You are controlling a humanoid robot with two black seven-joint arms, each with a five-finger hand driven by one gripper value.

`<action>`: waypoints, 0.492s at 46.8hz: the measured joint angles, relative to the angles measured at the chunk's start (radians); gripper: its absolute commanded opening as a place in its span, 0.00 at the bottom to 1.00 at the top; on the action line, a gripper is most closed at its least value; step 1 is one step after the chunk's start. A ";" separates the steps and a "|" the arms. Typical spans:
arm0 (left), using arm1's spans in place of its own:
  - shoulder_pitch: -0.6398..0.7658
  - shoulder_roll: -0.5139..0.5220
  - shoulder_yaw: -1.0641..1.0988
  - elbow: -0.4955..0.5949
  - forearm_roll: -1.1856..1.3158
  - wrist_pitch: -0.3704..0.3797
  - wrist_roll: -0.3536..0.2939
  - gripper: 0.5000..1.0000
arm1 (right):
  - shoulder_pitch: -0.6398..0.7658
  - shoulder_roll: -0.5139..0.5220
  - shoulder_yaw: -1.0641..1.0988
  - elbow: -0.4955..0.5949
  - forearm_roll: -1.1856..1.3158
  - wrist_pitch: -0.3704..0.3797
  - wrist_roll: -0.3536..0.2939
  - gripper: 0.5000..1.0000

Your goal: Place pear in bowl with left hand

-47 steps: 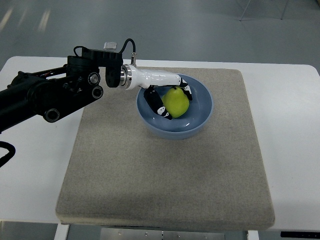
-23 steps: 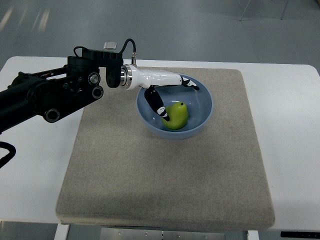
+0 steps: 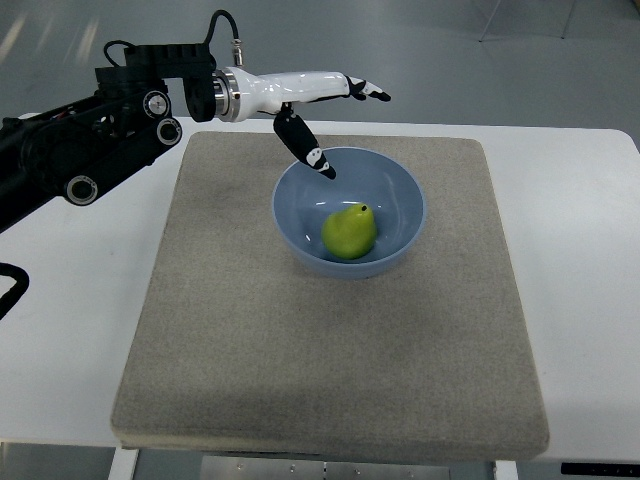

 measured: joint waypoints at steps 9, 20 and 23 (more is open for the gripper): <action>0.015 0.003 -0.073 0.108 -0.037 0.005 -0.001 0.98 | 0.000 0.000 0.000 0.000 0.000 0.000 0.000 0.85; 0.027 -0.003 -0.059 0.205 -0.306 0.195 0.005 0.98 | 0.000 0.000 0.000 0.000 0.000 0.000 0.000 0.85; 0.043 -0.005 -0.055 0.230 -0.399 0.238 0.007 0.98 | 0.000 0.000 0.000 0.000 0.000 0.000 0.000 0.85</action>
